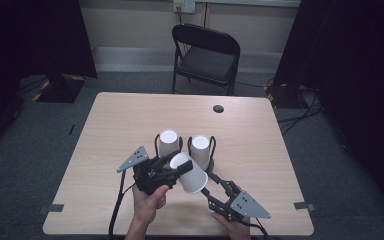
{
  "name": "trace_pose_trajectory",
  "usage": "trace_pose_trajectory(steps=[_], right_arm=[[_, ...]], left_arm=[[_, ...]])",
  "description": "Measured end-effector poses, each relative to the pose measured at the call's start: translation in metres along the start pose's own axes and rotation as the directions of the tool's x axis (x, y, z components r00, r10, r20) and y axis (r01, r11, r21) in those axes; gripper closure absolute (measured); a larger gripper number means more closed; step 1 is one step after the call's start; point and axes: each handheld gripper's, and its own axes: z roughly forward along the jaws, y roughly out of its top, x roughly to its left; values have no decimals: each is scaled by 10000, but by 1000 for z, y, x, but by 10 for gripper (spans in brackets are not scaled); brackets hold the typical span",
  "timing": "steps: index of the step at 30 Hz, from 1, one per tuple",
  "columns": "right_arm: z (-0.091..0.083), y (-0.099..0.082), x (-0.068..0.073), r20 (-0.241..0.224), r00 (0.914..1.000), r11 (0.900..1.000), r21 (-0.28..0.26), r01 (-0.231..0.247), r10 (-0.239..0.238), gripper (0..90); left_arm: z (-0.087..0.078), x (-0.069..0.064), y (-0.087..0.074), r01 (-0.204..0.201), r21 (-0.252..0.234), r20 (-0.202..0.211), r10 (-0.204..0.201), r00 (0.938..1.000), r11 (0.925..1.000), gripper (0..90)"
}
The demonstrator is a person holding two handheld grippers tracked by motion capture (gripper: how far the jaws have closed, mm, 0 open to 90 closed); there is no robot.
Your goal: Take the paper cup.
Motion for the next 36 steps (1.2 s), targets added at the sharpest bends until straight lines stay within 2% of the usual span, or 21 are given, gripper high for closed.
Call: trace_pose_trajectory(steps=[4,6,7,8,9,11,13,14,16,19,26,28,30,34,36], right_arm=[[2,2,0,-155,9998,9999,-15,148,-148,569],[3,3,0,-276,9995,9999,35,122,-121,569],[4,4,0,-296,9995,9999,53,116,-114,569],[4,4,0,-341,9993,9999,57,131,-129,570],[5,5,0,-368,9992,9999,73,131,-129,574],[6,6,0,-409,9989,9997,72,216,-213,589],[8,6,0,-433,9987,9997,57,253,-250,599],[8,6,1,-422,9988,9997,8,255,-254,604],[10,6,1,-325,9992,9997,-86,240,-243,610],[12,8,2,-278,9988,9990,-219,396,-402,641],[15,9,1,-108,9993,9989,-275,367,-370,696],[15,8,0,-10,9992,9989,-239,404,-404,730],[15,9,-1,57,9990,9987,-250,454,-453,785],[16,8,-1,66,9991,9990,-139,423,-422,800],[16,7,0,-41,9991,9991,-75,424,-425,815]], left_arm=[[2,1,-9,393,67,86,-394,9992,9992,351],[2,3,-12,767,-5,333,-767,9965,9971,351],[1,4,-13,930,-66,363,-927,9950,9956,351],[1,4,-13,930,-66,363,-927,9950,9956,351],[1,6,-15,1145,-80,408,-1141,9926,9934,351],[0,7,-16,1174,-44,419,-1171,9922,9931,351],[-1,9,-19,1465,-133,589,-1455,9876,9891,351],[-1,9,-19,1465,-133,589,-1455,9876,9891,351],[1,10,-21,1791,-164,954,-1768,9796,9837,351],[4,7,-20,1534,37,820,-1532,9848,9882,350],[11,1,-23,1393,210,1036,-1407,9846,9900,349],[11,2,-23,1495,226,1043,-1510,9830,9885,348],[10,6,-24,1756,279,1155,-1777,9773,9841,346],[9,8,-26,1790,289,1066,-1811,9777,9834,342],[8,9,-27,1627,307,895,-1649,9822,9862,330]])
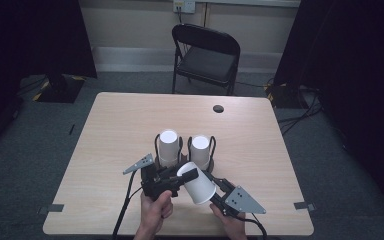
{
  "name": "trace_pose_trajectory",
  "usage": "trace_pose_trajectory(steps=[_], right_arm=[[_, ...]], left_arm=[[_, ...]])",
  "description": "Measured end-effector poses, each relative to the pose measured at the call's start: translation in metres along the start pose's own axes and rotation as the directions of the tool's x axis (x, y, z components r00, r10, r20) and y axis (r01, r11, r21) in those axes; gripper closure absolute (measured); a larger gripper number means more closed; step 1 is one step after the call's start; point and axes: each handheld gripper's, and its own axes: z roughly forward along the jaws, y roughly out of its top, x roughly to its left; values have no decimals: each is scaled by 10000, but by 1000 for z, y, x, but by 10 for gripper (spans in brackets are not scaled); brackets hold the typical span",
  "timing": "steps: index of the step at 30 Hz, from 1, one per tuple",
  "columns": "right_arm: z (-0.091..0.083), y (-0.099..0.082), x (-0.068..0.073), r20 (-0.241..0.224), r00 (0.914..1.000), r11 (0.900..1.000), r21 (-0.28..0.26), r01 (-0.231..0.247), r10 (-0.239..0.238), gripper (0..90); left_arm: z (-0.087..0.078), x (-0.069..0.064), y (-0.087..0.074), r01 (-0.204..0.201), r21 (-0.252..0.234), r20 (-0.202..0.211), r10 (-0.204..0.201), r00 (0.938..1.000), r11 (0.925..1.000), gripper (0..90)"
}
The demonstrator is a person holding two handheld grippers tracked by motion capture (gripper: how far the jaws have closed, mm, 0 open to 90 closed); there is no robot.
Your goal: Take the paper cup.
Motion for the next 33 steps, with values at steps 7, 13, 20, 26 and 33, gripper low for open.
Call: trace_pose_trajectory(steps=[7,13,20,26,33], right_arm=[[-1,1,-2,-245,9991,9989,352,-324,333,837],[-1,1,-3,-321,9983,9969,635,-456,477,840],[-1,0,-2,-313,9980,9928,1082,-517,554,852],[-1,0,-3,-221,9970,9821,1750,-694,744,858],[-2,-3,-4,-121,9961,9735,2130,-827,872,862]], left_arm=[[-1,0,0,-368,-47,-346,366,9987,9993,313],[-3,-1,3,-821,-72,-767,813,9937,9966,336],[-11,-2,7,-1512,-384,-1147,1459,9826,9878,293],[-13,-3,4,-2501,-272,-1706,2420,9552,9678,209],[-14,-4,3,-3250,-85,-2086,3162,9255,9457,198]])
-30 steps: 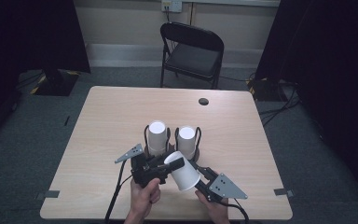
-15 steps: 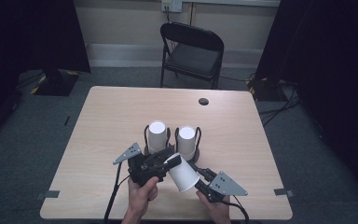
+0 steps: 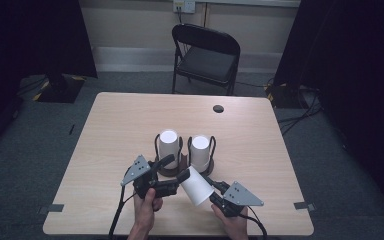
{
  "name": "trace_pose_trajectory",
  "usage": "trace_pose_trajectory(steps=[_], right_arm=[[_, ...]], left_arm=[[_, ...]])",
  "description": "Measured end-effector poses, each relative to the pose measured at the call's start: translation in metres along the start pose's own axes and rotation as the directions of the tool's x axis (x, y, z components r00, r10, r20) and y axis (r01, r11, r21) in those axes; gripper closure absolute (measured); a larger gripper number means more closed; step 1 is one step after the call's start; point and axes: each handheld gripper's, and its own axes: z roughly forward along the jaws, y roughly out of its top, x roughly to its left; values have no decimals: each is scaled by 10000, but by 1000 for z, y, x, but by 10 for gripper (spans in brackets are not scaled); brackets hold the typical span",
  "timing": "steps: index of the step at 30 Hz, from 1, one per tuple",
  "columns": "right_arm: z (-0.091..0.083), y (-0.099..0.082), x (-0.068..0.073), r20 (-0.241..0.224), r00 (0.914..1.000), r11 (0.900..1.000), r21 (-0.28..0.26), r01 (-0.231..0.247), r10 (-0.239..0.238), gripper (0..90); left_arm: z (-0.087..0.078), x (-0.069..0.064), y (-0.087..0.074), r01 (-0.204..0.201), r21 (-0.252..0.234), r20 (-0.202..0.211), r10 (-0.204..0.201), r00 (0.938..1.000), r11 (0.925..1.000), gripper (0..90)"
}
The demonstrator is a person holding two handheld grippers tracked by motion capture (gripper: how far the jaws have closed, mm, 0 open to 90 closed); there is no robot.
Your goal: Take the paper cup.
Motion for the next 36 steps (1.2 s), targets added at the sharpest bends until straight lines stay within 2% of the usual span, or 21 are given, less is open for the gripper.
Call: trace_pose_trajectory(steps=[4,5,7,8,9,12,13,14,16,17,20,23,27,29,30,31,32,33,34,35,36], right_arm=[[-1,-1,-2,121,9999,9997,249,14,-17,862],[-2,-1,-3,208,9998,9992,383,-61,54,865],[-3,-2,-4,347,9994,9986,531,-62,44,866],[-3,-2,-5,363,9993,9984,564,-89,68,867],[-3,-2,-5,364,9993,9981,607,-138,116,867],[-3,-2,-7,399,9991,9971,741,-167,138,869],[-3,-2,-7,399,9991,9971,741,-167,138,869],[-3,-2,-7,406,9990,9934,1123,-220,175,870],[-2,-2,-8,418,9990,9901,1388,-232,175,871],[-3,-2,-9,366,9989,9882,1491,-358,306,872],[-4,-1,-12,360,9980,9847,1648,-575,522,871],[-7,1,-14,326,9974,9854,1553,-692,649,871],[-9,2,-17,273,9960,9813,1709,-887,853,873],[-8,2,-19,343,9955,9732,2100,-937,884,873],[-9,2,-20,354,9956,9717,2176,-923,866,873],[-9,2,-20,354,9956,9717,2176,-923,866,873],[-9,4,-20,314,9952,9678,2323,-973,926,873],[-9,4,-20,314,9952,9678,2323,-973,926,873],[-9,5,-21,338,9945,9637,2457,-1048,995,874],[-9,6,-22,367,9942,9614,2532,-1075,1015,874],[-9,6,-22,367,9942,9614,2532,-1075,1015,874]], left_arm=[[-2,0,1,-260,9,-278,260,9993,9997,209],[-2,0,1,-513,143,-569,520,9970,9986,210],[-3,0,0,-673,113,-665,679,9955,9977,207],[-4,-1,0,-886,268,-1179,912,9888,9957,198],[-5,-2,0,-1159,311,-1420,1192,9827,9928,195],[-6,-3,-2,-1533,371,-1719,1575,9724,9875,187],[-6,-3,-2,-1533,371,-1719,1575,9724,9875,179],[-6,-3,-2,-1658,631,-1665,1742,9705,9841,175],[-7,-3,-3,-1756,690,-1637,1848,9690,9820,172],[-8,-3,-3,-1911,849,-1605,2027,9660,9779,171],[-9,-2,-3,-1960,1032,-1496,2100,9662,9752,174],[-9,3,-6,-1592,1336,-1190,1753,9773,9782,170],[-10,6,-12,-1757,1534,-1276,1958,9723,9724,159],[-10,6,-13,-2069,1786,-1252,2308,9649,9619,159],[-10,5,-14,-2126,1859,-1217,2372,9638,9593,160],[-9,4,-14,-2284,1983,-1081,2529,9614,9531,160],[-6,3,-15,-2595,2278,-639,2803,9578,9385,173],[-6,3,-15,-2595,2278,-639,2803,9578,9385,188],[-3,1,-15,-2835,2492,-417,3027,9522,9260,192],[-1,0,-15,-2926,2552,-370,3117,9494,9215,192],[-1,0,-15,-2926,2552,-370,3117,9494,9215,192]])
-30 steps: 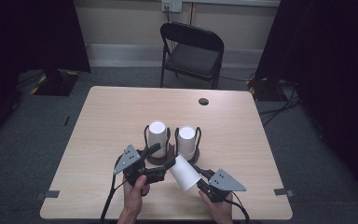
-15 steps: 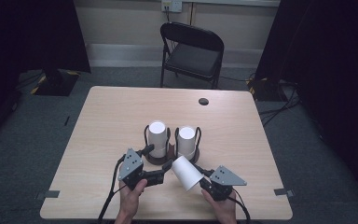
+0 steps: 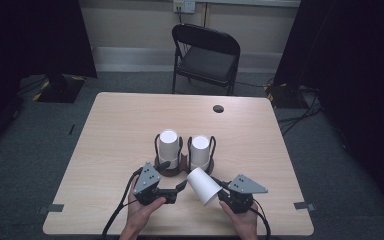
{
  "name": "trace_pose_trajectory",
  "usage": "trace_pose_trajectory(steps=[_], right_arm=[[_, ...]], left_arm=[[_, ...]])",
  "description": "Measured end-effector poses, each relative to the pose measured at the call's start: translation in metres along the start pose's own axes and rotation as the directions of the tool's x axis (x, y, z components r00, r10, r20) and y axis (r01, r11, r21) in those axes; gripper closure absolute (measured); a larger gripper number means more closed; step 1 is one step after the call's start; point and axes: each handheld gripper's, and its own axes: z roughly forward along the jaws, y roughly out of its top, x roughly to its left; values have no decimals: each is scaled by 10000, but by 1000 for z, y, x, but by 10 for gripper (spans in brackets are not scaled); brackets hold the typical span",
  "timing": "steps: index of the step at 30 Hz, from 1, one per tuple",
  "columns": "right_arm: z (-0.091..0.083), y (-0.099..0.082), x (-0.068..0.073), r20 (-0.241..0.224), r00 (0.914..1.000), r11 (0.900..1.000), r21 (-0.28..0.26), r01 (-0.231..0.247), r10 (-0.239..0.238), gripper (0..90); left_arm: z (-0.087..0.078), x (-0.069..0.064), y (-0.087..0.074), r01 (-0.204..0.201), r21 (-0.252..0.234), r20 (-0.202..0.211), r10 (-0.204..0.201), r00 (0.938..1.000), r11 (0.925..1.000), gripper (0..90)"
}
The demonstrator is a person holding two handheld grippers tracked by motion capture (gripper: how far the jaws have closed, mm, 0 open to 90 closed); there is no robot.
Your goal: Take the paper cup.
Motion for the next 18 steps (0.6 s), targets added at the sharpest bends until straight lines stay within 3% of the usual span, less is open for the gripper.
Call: trace_pose_trajectory(steps=[2,5,6,10,12,14,16,18], right_arm=[[-1,2,-3,-42,9999,9997,225,-127,128,874],[-1,3,-7,-167,9996,9989,401,-237,244,874],[-2,4,-9,-351,9990,9966,782,-243,271,873],[-2,6,-11,-469,9978,9943,988,-411,459,873],[-1,7,-13,-538,9965,9921,1113,-576,638,874],[0,10,-14,-584,9962,9898,1306,-570,650,873],[1,12,-15,-632,9960,9877,1469,-537,635,873],[1,14,-16,-715,9957,9858,1613,-475,597,874]], left_arm=[[2,-4,2,-459,231,3,459,9989,9987,192],[3,-6,1,-695,342,57,694,9976,9970,193],[5,-8,0,-959,542,-8,961,9954,9939,189],[7,-10,-2,-1112,841,144,1103,9938,9902,180],[8,-13,-3,-1315,1019,-10,1323,9912,9861,176],[11,-16,-5,-1541,1057,244,1524,9880,9824,170],[12,-17,-6,-1624,1109,210,1611,9867,9805,166],[16,-21,-5,-1987,1175,179,1980,9800,9730,167]])
